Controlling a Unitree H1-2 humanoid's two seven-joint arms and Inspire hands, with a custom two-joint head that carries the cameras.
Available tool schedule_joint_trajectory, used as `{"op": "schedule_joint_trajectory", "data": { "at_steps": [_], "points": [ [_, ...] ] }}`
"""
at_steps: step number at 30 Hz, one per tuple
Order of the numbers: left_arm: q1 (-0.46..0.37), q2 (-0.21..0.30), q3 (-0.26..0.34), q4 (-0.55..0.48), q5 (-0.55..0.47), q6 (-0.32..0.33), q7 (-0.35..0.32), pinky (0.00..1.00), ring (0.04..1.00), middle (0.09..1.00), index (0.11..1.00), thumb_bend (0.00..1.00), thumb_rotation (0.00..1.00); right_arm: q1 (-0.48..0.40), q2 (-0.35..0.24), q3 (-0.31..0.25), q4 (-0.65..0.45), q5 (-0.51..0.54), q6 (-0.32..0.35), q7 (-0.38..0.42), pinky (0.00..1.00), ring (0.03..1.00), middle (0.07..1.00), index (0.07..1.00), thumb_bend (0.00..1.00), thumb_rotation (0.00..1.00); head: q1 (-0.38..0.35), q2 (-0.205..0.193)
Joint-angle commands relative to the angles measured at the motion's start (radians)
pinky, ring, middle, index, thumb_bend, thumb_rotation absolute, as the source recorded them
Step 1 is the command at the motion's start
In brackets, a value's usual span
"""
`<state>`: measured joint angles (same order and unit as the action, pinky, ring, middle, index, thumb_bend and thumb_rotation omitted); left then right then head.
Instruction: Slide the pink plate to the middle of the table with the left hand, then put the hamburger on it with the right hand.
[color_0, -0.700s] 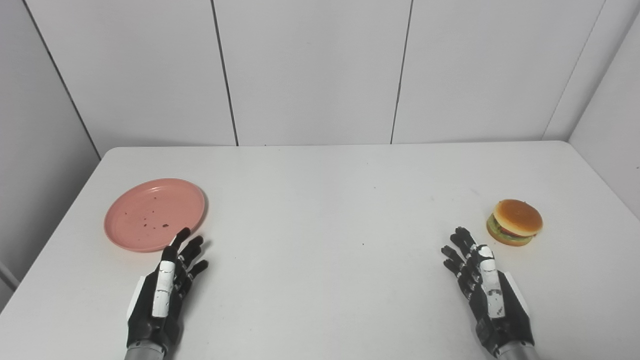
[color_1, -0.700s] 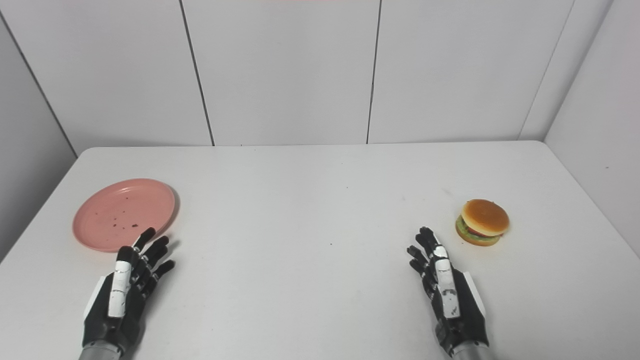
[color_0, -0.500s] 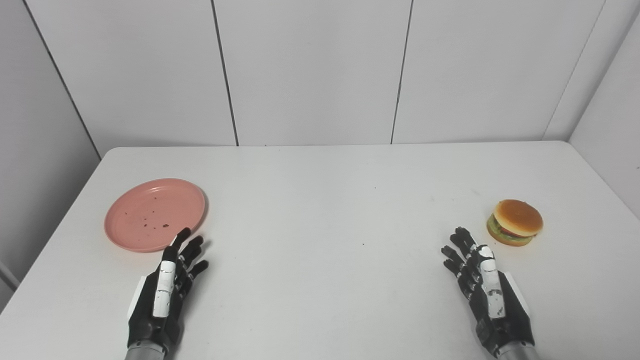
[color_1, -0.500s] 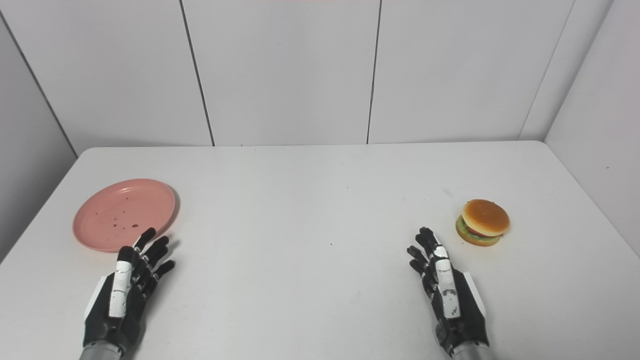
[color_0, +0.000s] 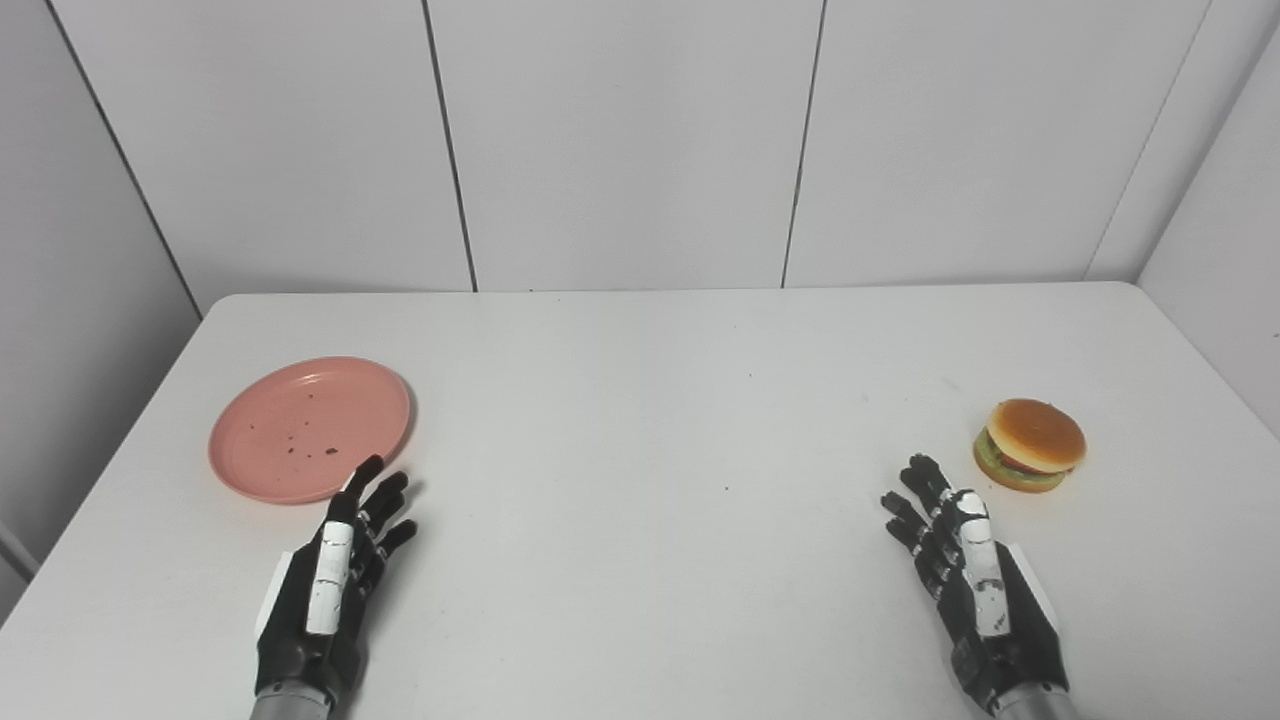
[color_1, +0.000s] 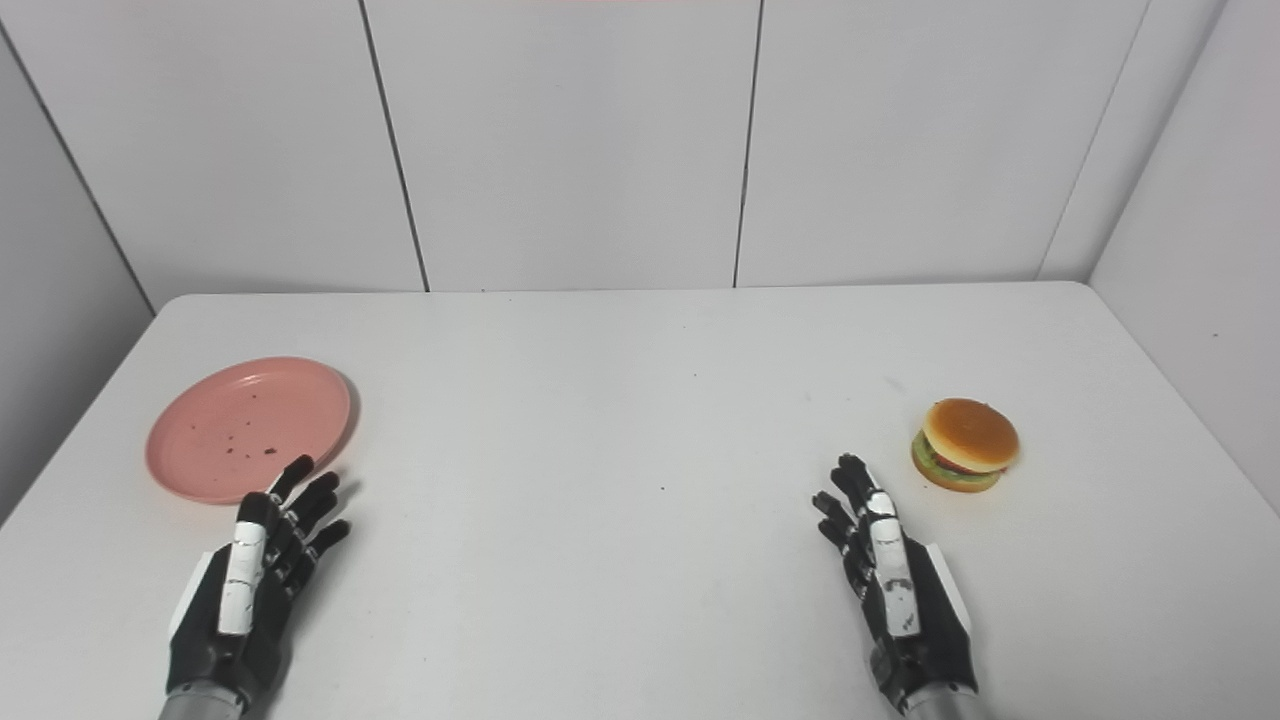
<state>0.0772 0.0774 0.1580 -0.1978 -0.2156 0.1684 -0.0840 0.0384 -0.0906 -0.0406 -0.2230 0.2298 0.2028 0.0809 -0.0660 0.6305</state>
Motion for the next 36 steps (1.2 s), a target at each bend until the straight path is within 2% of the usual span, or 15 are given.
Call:
{"op": "schedule_joint_trajectory", "data": {
  "at_steps": [1,10,15,18,19,20,21,26,36],
  "points": [
    [0.007,0.005,-0.003,-0.017,0.003,-0.009,0.005,1.00,0.947,0.892,0.901,0.90,0.89,-0.014,-0.001,0.002,-0.021,0.008,0.011,0.012,0.95,0.916,0.958,0.947,0.83,1.00,0.001,-0.002],
    [0.008,0.005,-0.007,-0.014,0.006,-0.009,0.004,1.00,0.949,0.900,0.901,0.90,0.90,-0.013,-0.003,0.002,-0.012,0.009,-0.001,0.015,0.95,0.917,0.960,0.950,0.83,1.00,0.013,-0.015],
    [0.001,-0.004,-0.027,0.029,0.026,-0.045,0.004,1.00,0.947,0.903,0.902,0.89,0.91,-0.015,-0.014,-0.007,0.035,0.015,-0.044,0.034,0.95,0.921,0.964,0.949,0.82,1.00,0.064,-0.061],
    [-0.005,-0.016,-0.042,0.055,0.048,-0.070,0.013,1.00,0.945,0.902,0.898,0.86,0.92,-0.020,-0.023,-0.017,0.071,0.022,-0.069,0.047,0.95,0.917,0.960,0.946,0.82,1.00,0.091,-0.084],
    [-0.007,-0.021,-0.048,0.064,0.057,-0.080,0.016,1.00,0.943,0.901,0.896,0.85,0.93,-0.023,-0.027,-0.023,0.087,0.028,-0.077,0.054,0.94,0.916,0.959,0.947,0.82,1.00,0.113,-0.102],
    [-0.009,-0.025,-0.052,0.071,0.064,-0.086,0.019,1.00,0.941,0.900,0.895,0.84,0.93,-0.025,-0.030,-0.027,0.099,0.033,-0.084,0.059,0.94,0.917,0.959,0.948,0.82,1.00,0.113,-0.102],
    [-0.011,-0.031,-0.058,0.081,0.072,-0.094,0.023,1.00,0.940,0.899,0.895,0.83,0.93,-0.028,-0.035,-0.032,0.118,0.039,-0.094,0.068,0.94,0.918,0.960,0.949,0.82,1.00,0.136,-0.123],
    [-0.023,-0.053,-0.087,0.124,0.110,-0.131,0.050,1.00,0.940,0.903,0.904,0.80,0.94,-0.043,-0.055,-0.050,0.194,0.051,-0.145,0.100,0.95,0.917,0.960,0.952,0.82,1.00,0.182,-0.169],
    [-0.036,-0.074,-0.114,0.177,0.133,-0.175,0.076,1.00,0.940,0.909,0.908,0.81,0.95,-0.060,-0.064,-0.066,0.279,0.060,-0.216,0.128,0.94,0.907,0.951,0.944,0.79,1.00,0.221,-0.222]
  ]
}}
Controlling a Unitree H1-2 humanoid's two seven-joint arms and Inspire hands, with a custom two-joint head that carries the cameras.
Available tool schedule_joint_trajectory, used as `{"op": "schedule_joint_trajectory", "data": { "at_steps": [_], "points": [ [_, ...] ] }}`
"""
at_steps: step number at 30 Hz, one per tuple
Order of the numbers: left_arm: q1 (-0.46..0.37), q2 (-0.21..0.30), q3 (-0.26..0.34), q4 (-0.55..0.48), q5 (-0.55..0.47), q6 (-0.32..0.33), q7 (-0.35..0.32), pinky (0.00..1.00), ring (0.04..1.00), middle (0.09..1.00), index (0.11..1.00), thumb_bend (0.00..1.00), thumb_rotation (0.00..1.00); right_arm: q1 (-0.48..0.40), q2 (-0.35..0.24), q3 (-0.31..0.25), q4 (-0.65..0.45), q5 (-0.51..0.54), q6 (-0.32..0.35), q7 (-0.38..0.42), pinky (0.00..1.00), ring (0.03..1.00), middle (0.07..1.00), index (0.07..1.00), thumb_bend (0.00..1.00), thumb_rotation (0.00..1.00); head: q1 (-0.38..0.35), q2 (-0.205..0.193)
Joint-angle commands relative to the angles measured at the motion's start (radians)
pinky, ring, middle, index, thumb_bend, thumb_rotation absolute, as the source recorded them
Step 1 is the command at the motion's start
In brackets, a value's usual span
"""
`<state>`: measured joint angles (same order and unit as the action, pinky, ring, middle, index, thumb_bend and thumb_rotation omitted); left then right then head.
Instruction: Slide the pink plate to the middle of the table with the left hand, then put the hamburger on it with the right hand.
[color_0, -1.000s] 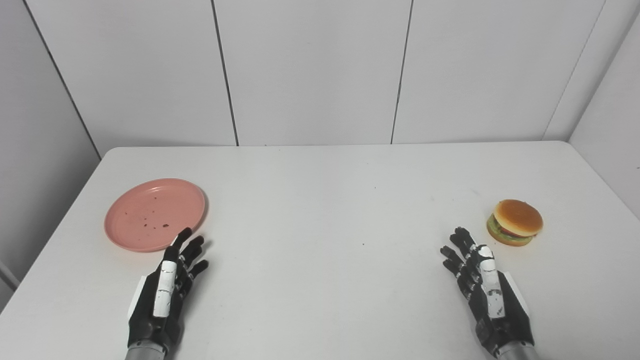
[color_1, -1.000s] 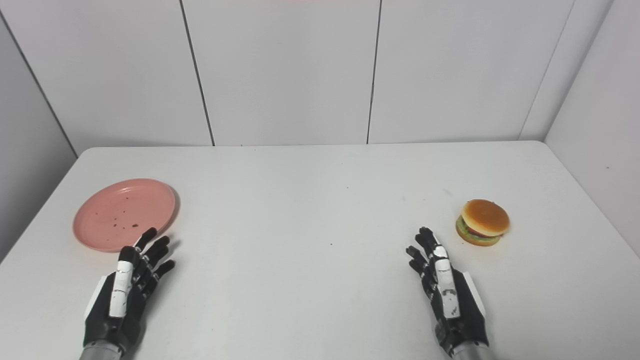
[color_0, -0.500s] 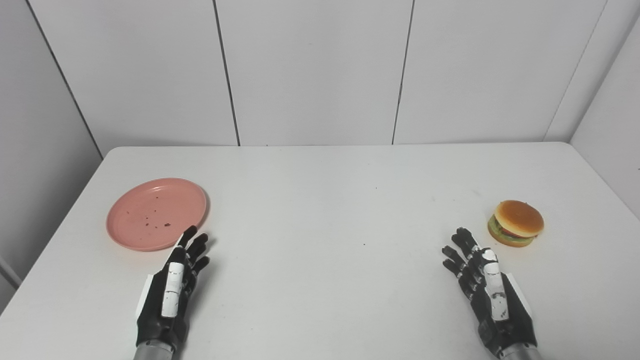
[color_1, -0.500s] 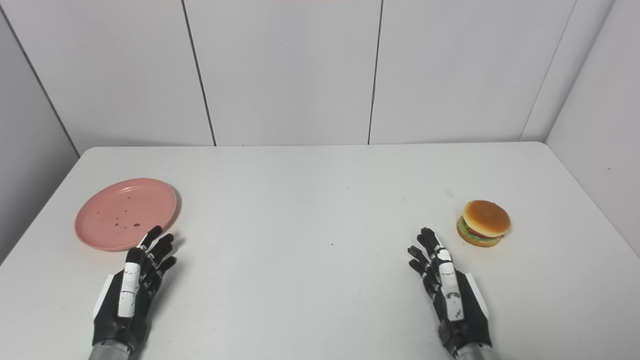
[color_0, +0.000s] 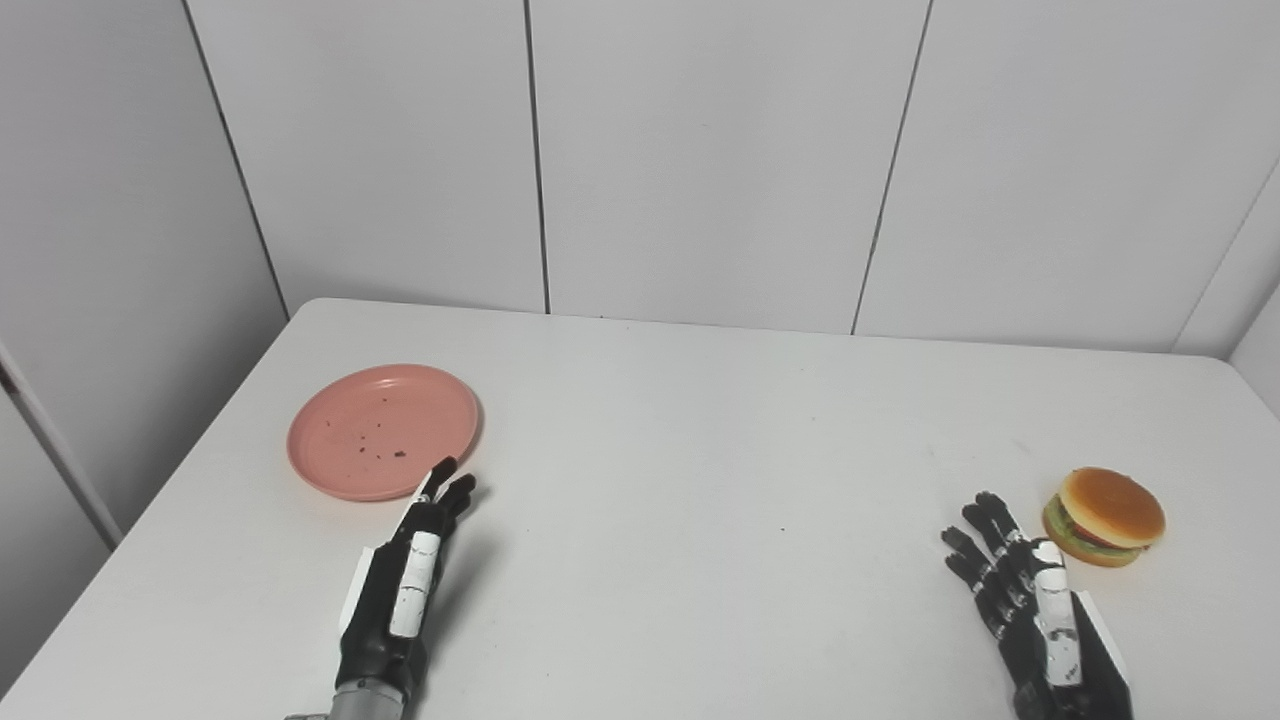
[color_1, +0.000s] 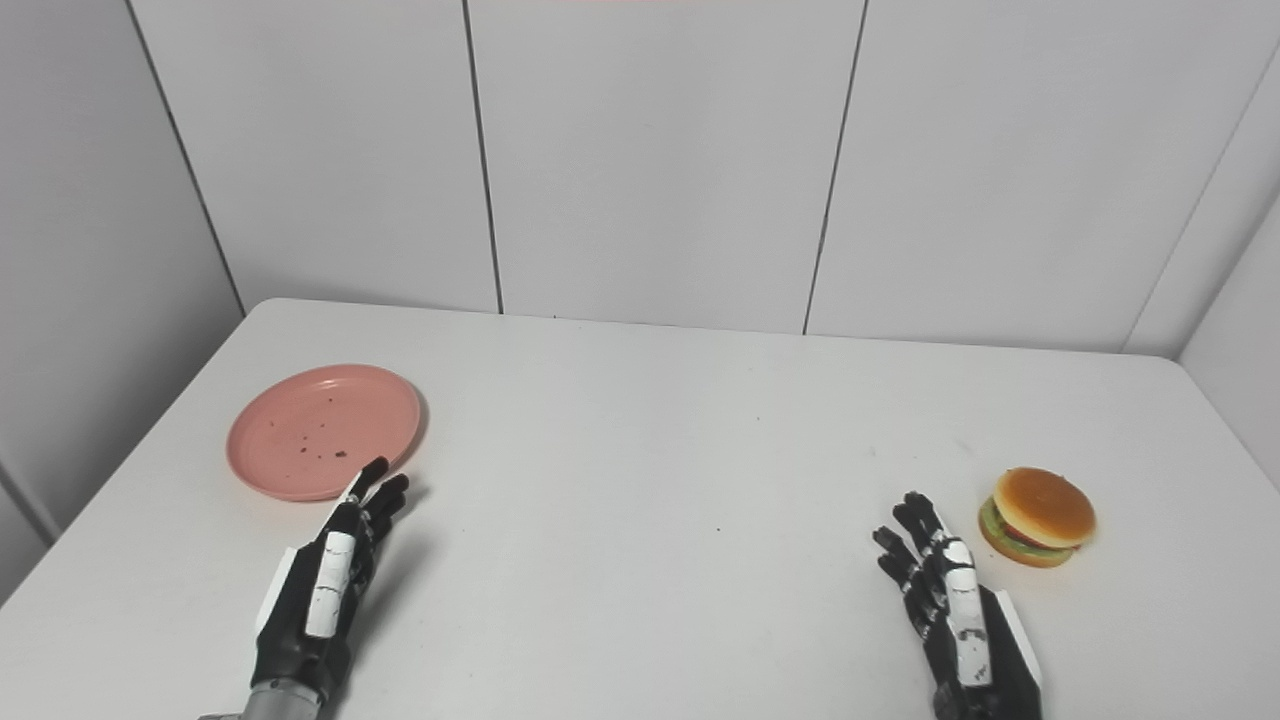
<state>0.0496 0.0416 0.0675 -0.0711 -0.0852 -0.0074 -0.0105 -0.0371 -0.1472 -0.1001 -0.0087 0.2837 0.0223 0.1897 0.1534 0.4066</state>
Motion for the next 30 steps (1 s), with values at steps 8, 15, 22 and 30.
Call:
{"op": "schedule_joint_trajectory", "data": {
  "at_steps": [8,15,22,30],
  "points": [
    [-0.016,-0.038,-0.026,0.098,0.008,-0.030,0.001,1.00,0.949,0.918,0.919,0.79,0.96,0.000,-0.006,-0.003,0.120,-0.002,-0.072,0.030,0.96,0.909,0.955,0.949,0.79,1.00,0.016,-0.051],
    [-0.031,-0.032,-0.024,0.158,0.015,-0.080,0.002,1.00,0.951,0.917,0.921,0.78,0.96,-0.018,0.003,-0.002,0.169,-0.011,-0.107,0.032,0.97,0.916,0.962,0.950,0.80,1.00,0.014,-0.077],
    [-0.035,-0.039,-0.013,0.175,-0.014,-0.117,0.004,1.00,0.949,0.914,0.920,0.79,0.95,-0.031,0.018,-0.013,0.197,-0.021,-0.128,0.017,0.97,0.903,0.954,0.930,0.81,1.00,-0.015,-0.083],
    [-0.074,-0.040,-0.007,0.030,-0.067,-0.092,0.006,0.97,0.925,0.890,0.894,0.82,0.93,-0.044,0.020,-0.027,0.225,-0.033,-0.154,0.005,0.93,0.883,0.938,0.931,0.77,1.00,-0.014,-0.080]
  ]
}}
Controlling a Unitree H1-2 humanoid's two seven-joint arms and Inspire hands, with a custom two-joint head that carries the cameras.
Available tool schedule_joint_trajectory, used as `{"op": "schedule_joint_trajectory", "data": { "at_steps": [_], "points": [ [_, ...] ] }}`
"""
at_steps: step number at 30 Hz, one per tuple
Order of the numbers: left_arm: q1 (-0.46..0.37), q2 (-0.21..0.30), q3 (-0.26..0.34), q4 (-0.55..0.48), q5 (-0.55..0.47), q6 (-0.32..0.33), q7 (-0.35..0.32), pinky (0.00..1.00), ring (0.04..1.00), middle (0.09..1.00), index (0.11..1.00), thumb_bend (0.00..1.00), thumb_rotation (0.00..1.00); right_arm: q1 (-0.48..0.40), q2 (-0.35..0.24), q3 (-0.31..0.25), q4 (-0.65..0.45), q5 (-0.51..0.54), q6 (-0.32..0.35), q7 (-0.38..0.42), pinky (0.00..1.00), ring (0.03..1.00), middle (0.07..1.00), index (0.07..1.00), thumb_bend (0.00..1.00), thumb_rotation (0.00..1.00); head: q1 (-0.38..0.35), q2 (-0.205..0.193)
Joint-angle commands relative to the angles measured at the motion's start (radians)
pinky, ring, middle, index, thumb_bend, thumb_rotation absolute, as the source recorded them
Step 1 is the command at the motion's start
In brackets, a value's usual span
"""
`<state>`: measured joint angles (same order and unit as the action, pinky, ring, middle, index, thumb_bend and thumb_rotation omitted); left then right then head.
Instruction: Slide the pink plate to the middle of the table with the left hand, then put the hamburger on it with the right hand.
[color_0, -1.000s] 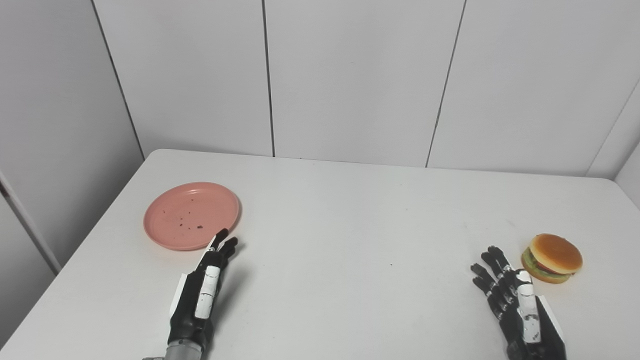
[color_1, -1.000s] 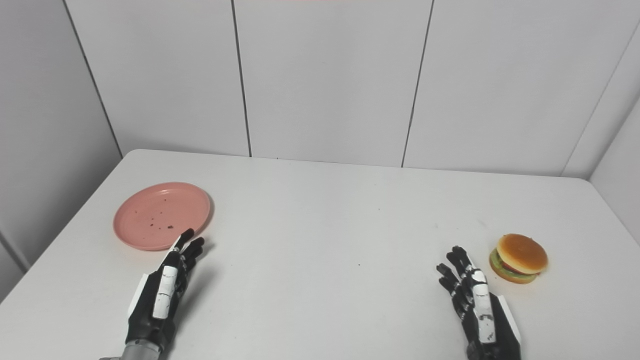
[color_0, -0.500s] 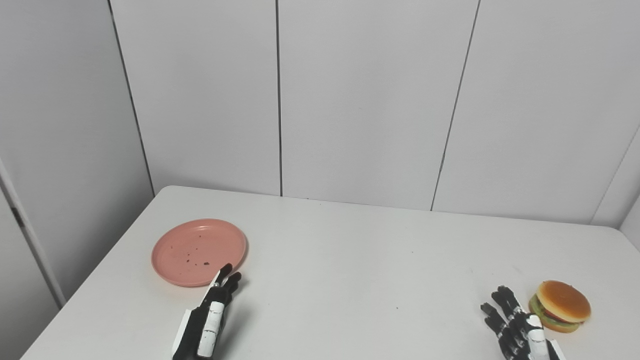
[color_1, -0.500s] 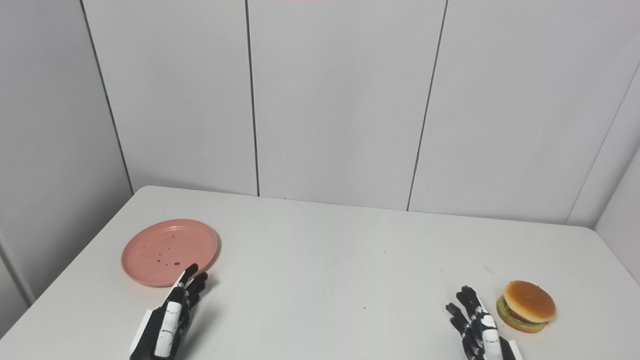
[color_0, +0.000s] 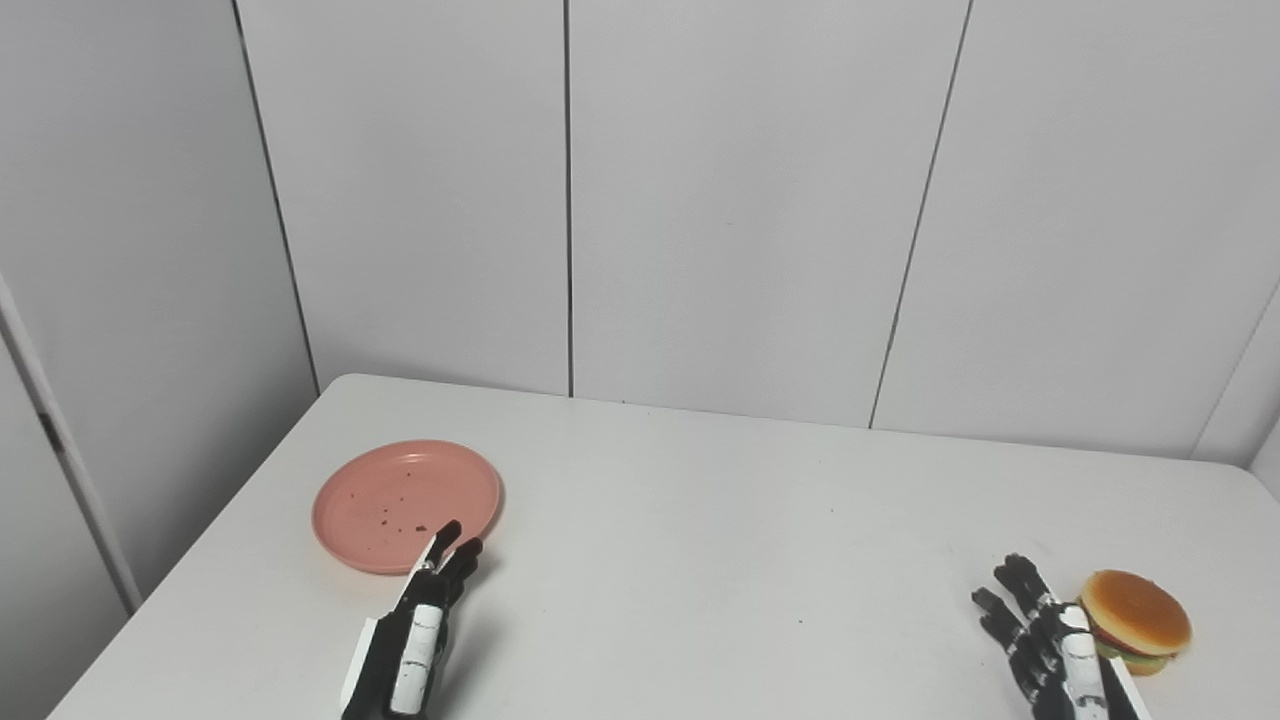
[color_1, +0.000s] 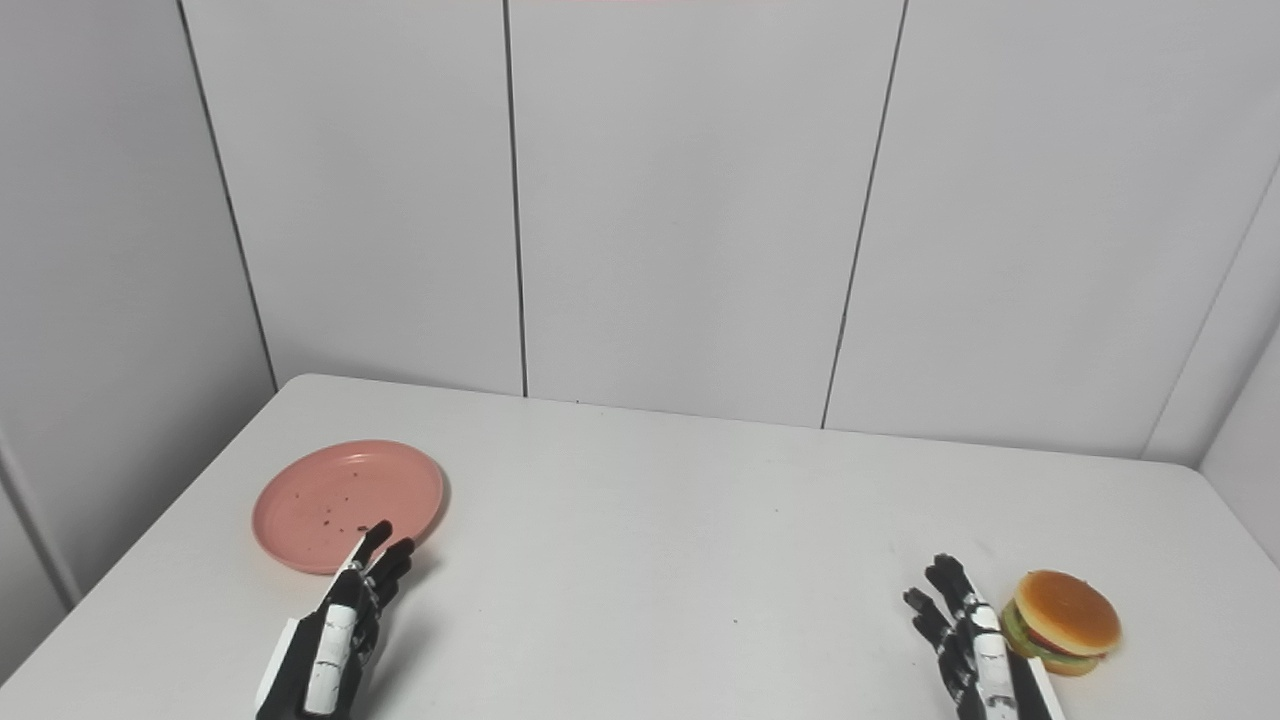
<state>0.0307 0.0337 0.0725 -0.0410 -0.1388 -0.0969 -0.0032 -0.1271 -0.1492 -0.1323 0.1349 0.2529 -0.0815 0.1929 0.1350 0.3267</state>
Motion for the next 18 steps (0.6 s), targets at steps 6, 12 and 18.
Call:
{"op": "schedule_joint_trajectory", "data": {
  "at_steps": [6,12,18],
  "points": [
    [-0.173,-0.009,0.015,-0.085,-0.034,0.036,0.008,0.93,0.894,0.866,0.866,0.83,0.91,0.041,0.031,0.004,0.092,-0.010,-0.067,-0.007,0.92,0.875,0.929,0.928,0.75,1.00,0.004,-0.005],
    [-0.265,0.024,0.044,-0.121,-0.041,0.091,0.008,0.96,0.925,0.883,0.883,0.89,0.94,0.046,0.039,0.005,0.083,-0.013,-0.073,-0.008,0.92,0.880,0.928,0.926,0.75,1.00,0.000,-0.001],
    [-0.338,0.059,0.089,-0.112,-0.045,0.090,0.013,0.94,0.904,0.881,0.894,0.90,0.94,0.057,0.043,0.006,0.063,-0.013,-0.072,-0.009,0.90,0.872,0.919,0.920,0.76,1.00,-0.006,0.012]
  ]
}}
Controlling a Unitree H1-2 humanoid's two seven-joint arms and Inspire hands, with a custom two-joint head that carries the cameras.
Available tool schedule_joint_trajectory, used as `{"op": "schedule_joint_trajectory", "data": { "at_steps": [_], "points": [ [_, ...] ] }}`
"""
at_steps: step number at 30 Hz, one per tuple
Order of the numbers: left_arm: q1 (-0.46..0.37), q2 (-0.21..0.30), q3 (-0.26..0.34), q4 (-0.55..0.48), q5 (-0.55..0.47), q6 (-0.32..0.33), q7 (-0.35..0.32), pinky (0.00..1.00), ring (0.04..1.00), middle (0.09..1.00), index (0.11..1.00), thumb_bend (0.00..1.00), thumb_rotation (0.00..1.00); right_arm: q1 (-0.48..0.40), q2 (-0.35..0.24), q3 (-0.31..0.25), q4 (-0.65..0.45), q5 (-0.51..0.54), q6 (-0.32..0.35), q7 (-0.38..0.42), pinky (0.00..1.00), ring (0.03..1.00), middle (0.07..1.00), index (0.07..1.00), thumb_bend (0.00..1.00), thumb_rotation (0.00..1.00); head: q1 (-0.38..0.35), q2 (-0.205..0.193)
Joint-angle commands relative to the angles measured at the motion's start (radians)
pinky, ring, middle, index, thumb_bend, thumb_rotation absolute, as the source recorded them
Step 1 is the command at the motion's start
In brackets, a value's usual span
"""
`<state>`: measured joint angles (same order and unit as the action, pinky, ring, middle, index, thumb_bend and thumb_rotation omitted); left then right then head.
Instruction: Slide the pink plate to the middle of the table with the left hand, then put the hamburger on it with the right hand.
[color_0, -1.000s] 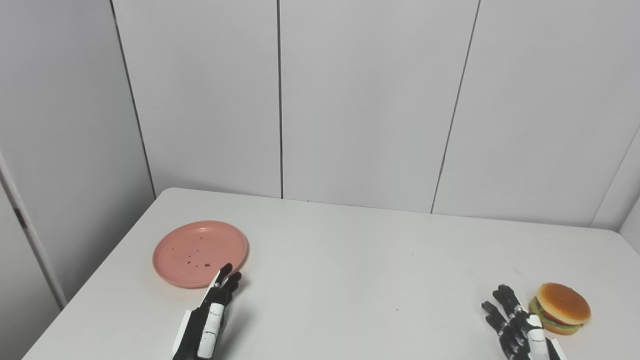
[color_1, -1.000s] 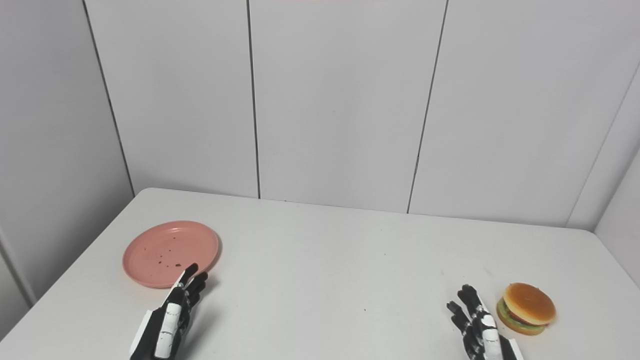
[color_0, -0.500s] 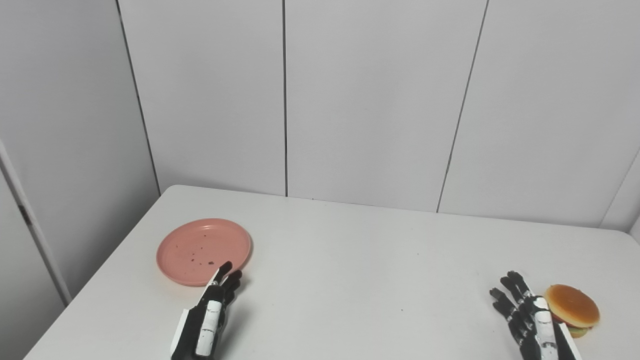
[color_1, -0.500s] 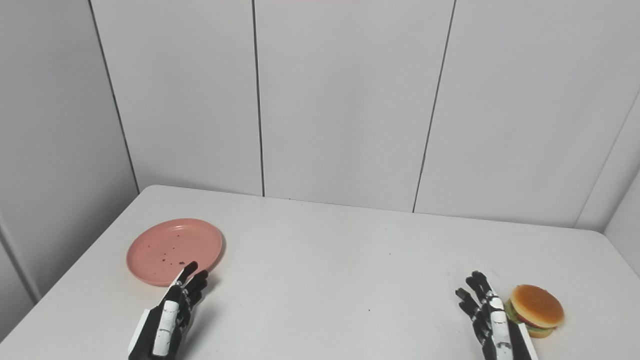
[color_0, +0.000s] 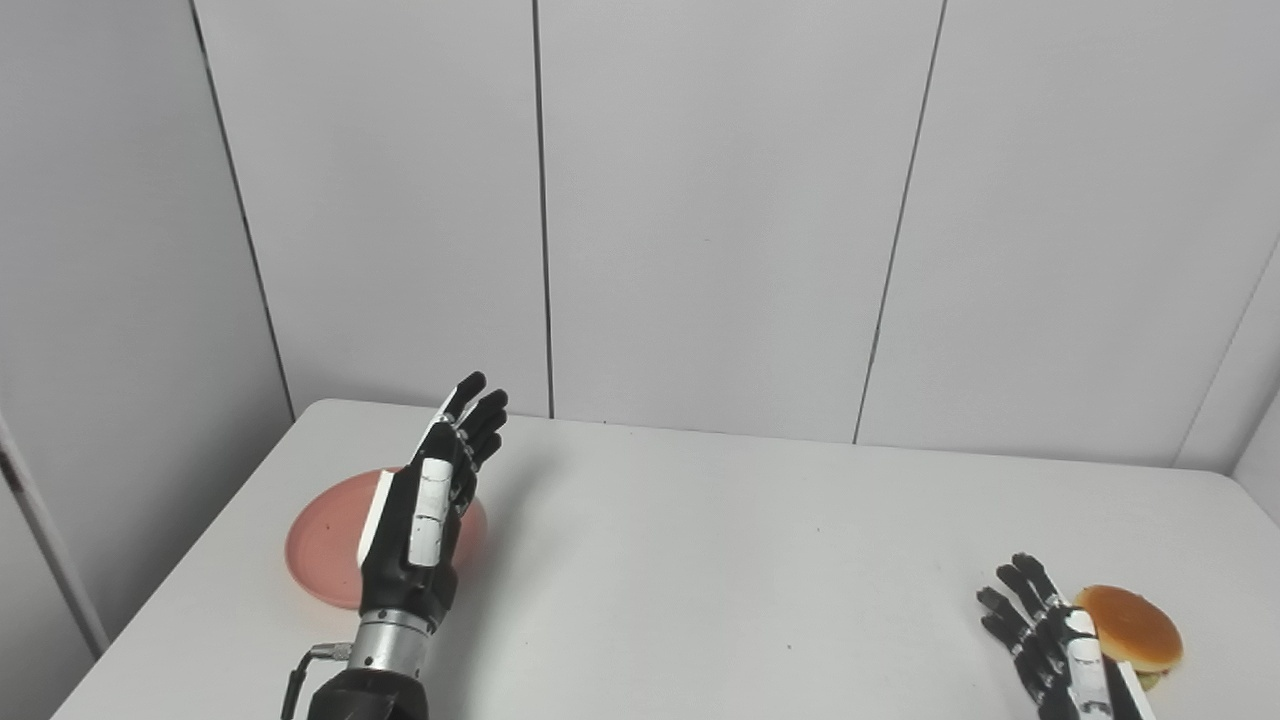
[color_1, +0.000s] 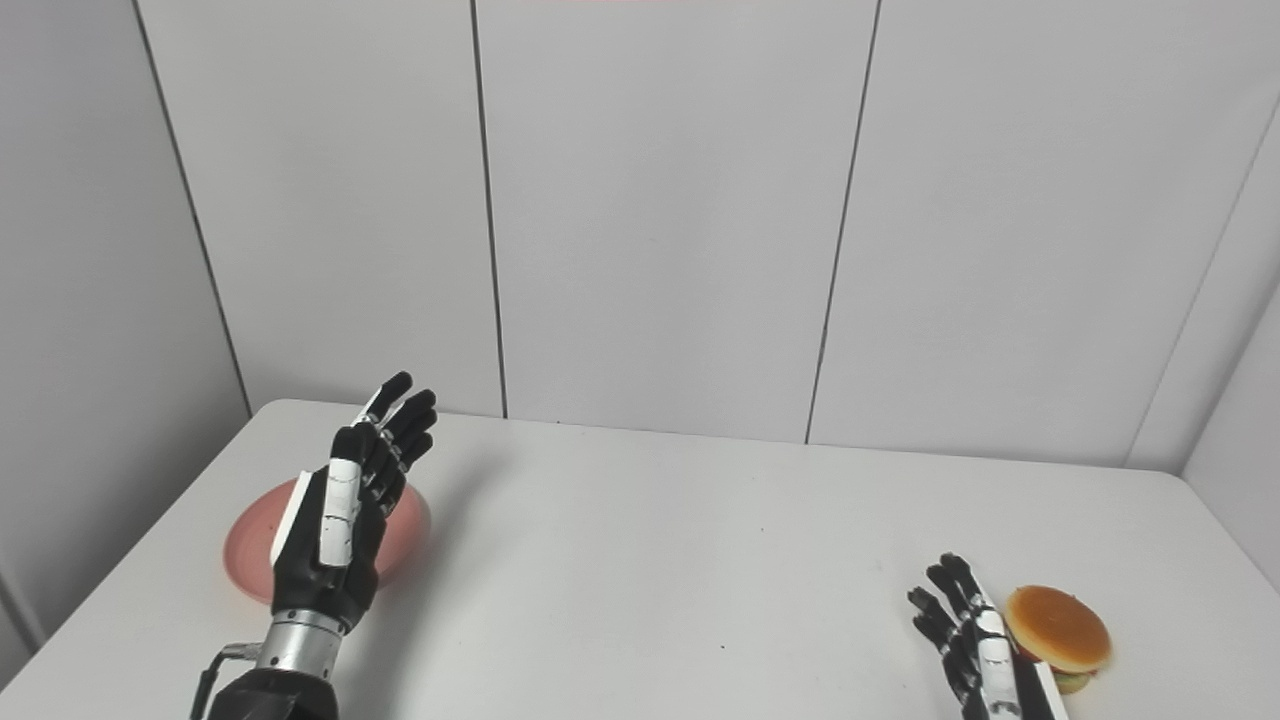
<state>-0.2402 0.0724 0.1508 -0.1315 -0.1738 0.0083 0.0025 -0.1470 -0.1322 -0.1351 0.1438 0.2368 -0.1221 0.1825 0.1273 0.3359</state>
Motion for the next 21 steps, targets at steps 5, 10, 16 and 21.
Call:
{"op": "schedule_joint_trajectory", "data": {
  "at_steps": [5,10,16,21],
  "points": [
    [-0.120,0.056,0.051,-0.013,0.011,-0.011,0.025,0.93,0.901,0.882,0.893,0.93,0.93,0.083,0.023,0.009,0.038,-0.006,-0.020,-0.004,0.89,0.861,0.914,0.917,0.76,1.00,0.005,0.010],
    [-0.170,0.123,0.084,0.069,0.021,-0.082,0.018,0.90,0.887,0.870,0.901,0.90,0.96,0.083,0.021,0.010,0.034,-0.008,-0.017,-0.003,0.89,0.861,0.916,0.919,0.76,1.00,0.005,0.014],
    [-0.220,0.209,0.128,0.291,0.047,-0.278,0.022,0.87,0.879,0.843,0.844,0.99,0.93,0.086,0.018,0.010,0.032,-0.008,-0.017,-0.002,0.89,0.861,0.913,0.913,0.75,1.00,0.007,0.020],
    [-0.257,0.263,0.155,0.429,0.058,-0.350,0.039,0.83,0.864,0.844,0.838,1.00,0.95,0.088,0.017,0.011,0.029,-0.004,-0.011,0.000,0.89,0.864,0.914,0.917,0.74,1.00,0.005,0.024]
  ]
}}
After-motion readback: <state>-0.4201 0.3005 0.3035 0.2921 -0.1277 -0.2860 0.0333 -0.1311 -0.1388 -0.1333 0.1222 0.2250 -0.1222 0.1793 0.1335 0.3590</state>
